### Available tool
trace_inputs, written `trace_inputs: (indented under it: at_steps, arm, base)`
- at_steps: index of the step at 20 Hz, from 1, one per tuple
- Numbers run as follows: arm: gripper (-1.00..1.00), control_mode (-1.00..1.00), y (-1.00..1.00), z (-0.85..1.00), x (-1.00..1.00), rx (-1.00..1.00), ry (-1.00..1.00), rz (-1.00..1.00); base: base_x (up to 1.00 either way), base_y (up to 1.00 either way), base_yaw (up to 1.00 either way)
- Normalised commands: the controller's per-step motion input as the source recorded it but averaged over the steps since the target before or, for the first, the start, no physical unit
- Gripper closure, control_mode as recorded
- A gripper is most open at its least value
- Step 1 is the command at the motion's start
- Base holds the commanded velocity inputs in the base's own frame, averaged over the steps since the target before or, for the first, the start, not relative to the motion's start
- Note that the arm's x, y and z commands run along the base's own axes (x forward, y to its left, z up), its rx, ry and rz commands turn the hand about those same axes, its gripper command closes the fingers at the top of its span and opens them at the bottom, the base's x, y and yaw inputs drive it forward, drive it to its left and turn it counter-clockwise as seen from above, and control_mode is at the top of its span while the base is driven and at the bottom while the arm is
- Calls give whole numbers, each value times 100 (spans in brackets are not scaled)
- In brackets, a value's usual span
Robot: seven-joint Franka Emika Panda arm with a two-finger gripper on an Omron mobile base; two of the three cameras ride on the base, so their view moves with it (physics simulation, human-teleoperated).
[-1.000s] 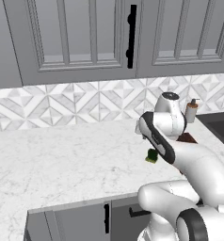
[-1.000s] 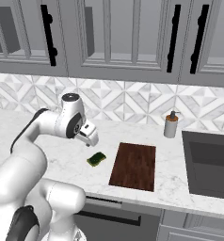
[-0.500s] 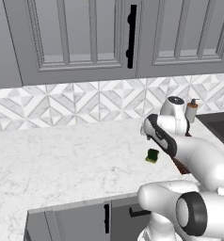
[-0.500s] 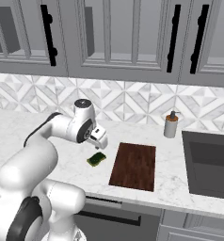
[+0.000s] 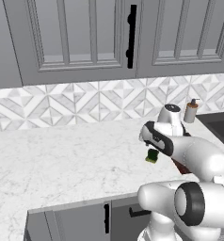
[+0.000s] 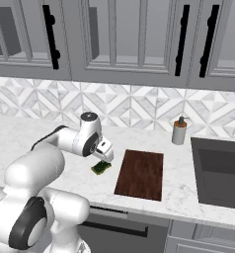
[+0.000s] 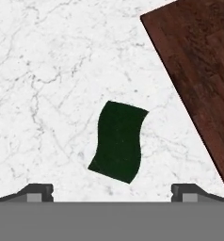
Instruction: Pick up the sponge from the counter and clean the cutting board by briefly scrubbing or pressing down on the cutting board. Once finished, release the sponge.
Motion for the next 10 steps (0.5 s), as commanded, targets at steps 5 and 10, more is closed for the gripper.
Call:
trace_inputs:
  at_steps: [5,10]
  arm:
    - [-100,-100,0,-37,9,0,0,0]
    - [-100,-100,0,-28,19,0,2,0]
  base:
    - [0,0,0]
    - [0,0,0]
